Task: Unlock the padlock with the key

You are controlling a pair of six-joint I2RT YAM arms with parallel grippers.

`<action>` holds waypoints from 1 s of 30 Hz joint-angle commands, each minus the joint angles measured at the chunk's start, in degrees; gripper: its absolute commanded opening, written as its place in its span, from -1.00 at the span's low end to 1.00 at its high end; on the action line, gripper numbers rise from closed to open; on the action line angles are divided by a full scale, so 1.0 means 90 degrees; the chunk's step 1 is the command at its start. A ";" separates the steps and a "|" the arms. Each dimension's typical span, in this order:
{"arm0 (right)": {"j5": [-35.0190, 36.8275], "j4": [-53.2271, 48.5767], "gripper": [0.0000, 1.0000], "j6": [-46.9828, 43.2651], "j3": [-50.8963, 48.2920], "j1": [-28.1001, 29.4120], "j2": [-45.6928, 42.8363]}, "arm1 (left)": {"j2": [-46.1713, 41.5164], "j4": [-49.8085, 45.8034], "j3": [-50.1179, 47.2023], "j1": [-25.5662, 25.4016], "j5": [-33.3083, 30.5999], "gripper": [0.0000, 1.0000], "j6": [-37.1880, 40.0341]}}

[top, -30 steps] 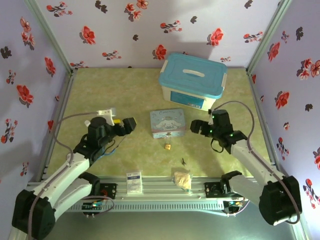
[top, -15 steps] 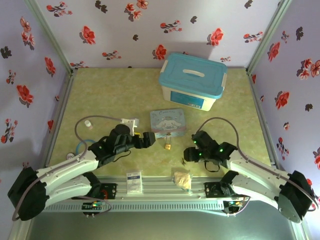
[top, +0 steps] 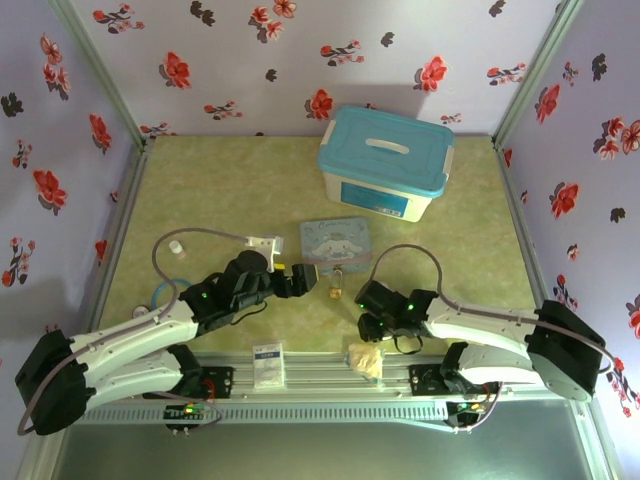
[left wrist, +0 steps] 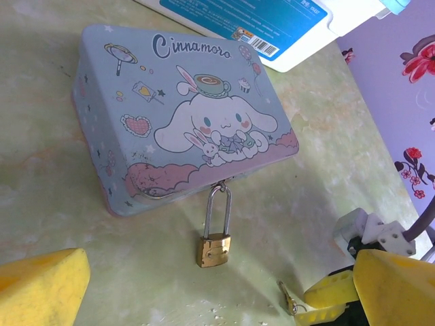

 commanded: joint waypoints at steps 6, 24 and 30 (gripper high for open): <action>0.0330 0.0194 -0.40 0.0450 0.0178 0.0277 0.0273 | 0.0128 0.0045 -0.0128 -0.0052 -0.0159 0.99 -0.0009; 0.0171 0.0259 -1.00 0.0115 0.0089 0.0022 -0.0134 | 0.0276 0.0767 -0.0379 -0.0070 0.0070 0.99 -0.0349; -0.0032 0.0576 -1.00 0.0087 0.0048 -0.0258 -0.0519 | 0.0430 0.2192 -0.0818 -0.0072 0.0404 0.99 -0.1035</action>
